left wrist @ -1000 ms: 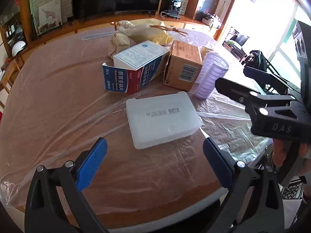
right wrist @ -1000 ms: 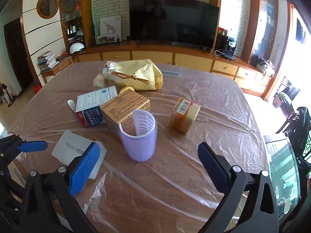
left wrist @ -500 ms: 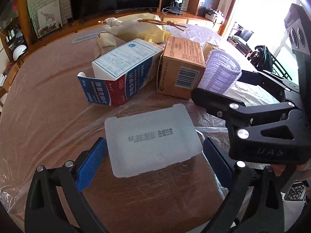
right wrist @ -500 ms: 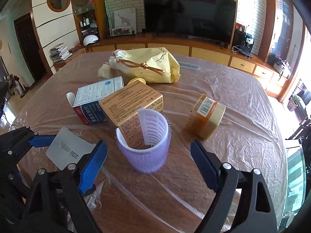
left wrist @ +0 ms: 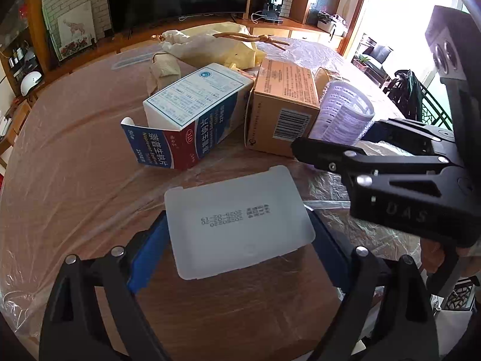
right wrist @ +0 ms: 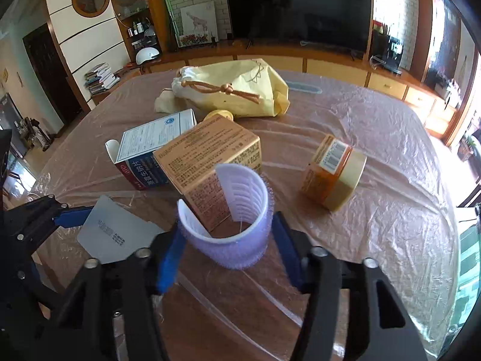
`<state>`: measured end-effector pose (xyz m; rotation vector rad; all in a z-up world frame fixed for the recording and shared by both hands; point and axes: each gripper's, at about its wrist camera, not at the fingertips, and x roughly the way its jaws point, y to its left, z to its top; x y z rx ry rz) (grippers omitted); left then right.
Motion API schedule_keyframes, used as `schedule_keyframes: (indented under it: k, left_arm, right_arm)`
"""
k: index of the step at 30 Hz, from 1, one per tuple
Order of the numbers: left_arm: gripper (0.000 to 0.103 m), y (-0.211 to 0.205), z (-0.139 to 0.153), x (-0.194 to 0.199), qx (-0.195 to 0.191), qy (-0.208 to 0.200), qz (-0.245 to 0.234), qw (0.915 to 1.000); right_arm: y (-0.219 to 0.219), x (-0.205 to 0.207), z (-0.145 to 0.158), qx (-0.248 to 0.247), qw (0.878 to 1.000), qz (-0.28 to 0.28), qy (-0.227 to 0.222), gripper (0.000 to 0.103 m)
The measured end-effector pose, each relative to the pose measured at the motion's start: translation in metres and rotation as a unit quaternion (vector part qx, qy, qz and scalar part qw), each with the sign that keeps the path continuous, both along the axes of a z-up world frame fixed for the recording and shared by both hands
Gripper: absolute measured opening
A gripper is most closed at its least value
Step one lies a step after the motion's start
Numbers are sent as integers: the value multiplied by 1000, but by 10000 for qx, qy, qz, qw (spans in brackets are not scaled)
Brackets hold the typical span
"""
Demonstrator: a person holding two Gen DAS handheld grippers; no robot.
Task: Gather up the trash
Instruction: 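Grasp the white plastic box with the left gripper while the right grasps the purple cylinder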
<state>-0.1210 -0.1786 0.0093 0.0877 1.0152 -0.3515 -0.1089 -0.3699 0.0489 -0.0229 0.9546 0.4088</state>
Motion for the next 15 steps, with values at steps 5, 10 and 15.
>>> schedule_keyframes:
  k: [5,10,15]
  left_arm:
    - [90,3,1,-4,-61,-50,-50,10000]
    - [90,9,2,-7,-112,-66,-117,9998]
    - [89,14,6,-10,-202,-107,-155,9996]
  right_arm:
    - [-2,-6,3,44,10000,-22,-3,42]
    - [-3,-17,9,114,9999,-58,-47,41]
    - [-7,-27,17,264,9995,-165,-67,41]
